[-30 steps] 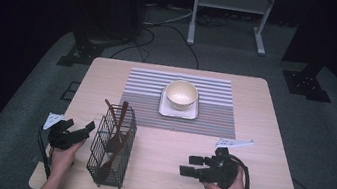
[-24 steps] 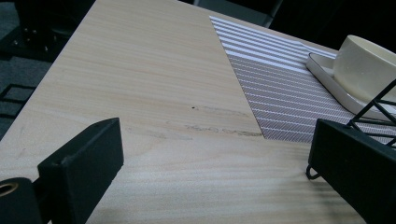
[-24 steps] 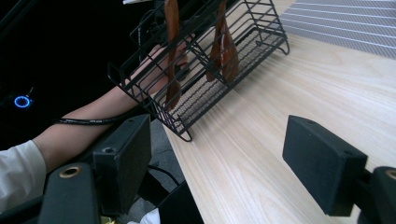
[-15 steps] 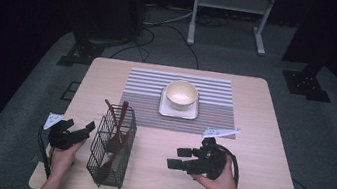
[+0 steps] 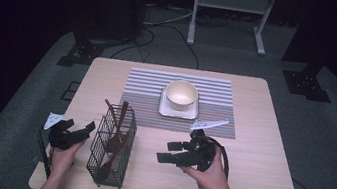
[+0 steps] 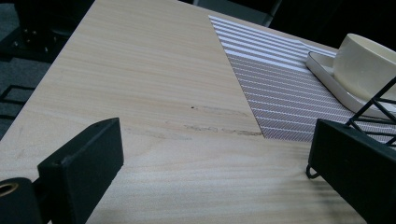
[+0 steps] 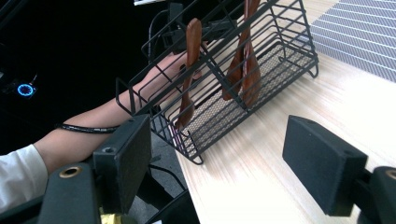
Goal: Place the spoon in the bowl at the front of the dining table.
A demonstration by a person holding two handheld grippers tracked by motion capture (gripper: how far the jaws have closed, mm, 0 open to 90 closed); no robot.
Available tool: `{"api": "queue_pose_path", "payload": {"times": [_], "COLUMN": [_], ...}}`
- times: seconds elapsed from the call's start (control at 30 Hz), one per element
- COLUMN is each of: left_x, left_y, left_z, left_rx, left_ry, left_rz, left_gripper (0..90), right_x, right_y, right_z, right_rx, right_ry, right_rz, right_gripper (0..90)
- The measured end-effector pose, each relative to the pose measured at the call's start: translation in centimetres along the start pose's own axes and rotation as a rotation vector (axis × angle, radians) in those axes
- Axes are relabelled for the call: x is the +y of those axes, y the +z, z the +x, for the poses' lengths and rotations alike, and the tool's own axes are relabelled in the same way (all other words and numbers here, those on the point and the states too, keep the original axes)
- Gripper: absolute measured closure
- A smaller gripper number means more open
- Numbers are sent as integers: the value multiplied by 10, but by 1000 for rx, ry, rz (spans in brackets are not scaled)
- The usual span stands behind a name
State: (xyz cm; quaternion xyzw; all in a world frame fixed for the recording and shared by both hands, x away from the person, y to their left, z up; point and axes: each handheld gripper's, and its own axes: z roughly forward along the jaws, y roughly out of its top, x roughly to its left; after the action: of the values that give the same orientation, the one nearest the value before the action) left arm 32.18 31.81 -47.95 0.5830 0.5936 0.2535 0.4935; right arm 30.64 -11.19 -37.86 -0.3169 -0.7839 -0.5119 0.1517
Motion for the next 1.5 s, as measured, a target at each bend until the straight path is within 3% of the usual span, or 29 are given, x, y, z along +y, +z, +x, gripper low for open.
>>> {"api": "queue_pose_path", "payload": {"times": [0.63,1.5], "left_x": [0,0], "left_y": [0,0], "left_z": [0,0], "left_rx": [-1,-5], "left_ry": [3,0], "left_rz": [-2,-2], "left_gripper": [22,23], "right_x": [24,42], "right_y": [21,48], "right_z": [11,15], "right_rx": [22,45], "right_ry": [-44,-55], "right_rz": [31,63], "right_gripper": [228,231]}}
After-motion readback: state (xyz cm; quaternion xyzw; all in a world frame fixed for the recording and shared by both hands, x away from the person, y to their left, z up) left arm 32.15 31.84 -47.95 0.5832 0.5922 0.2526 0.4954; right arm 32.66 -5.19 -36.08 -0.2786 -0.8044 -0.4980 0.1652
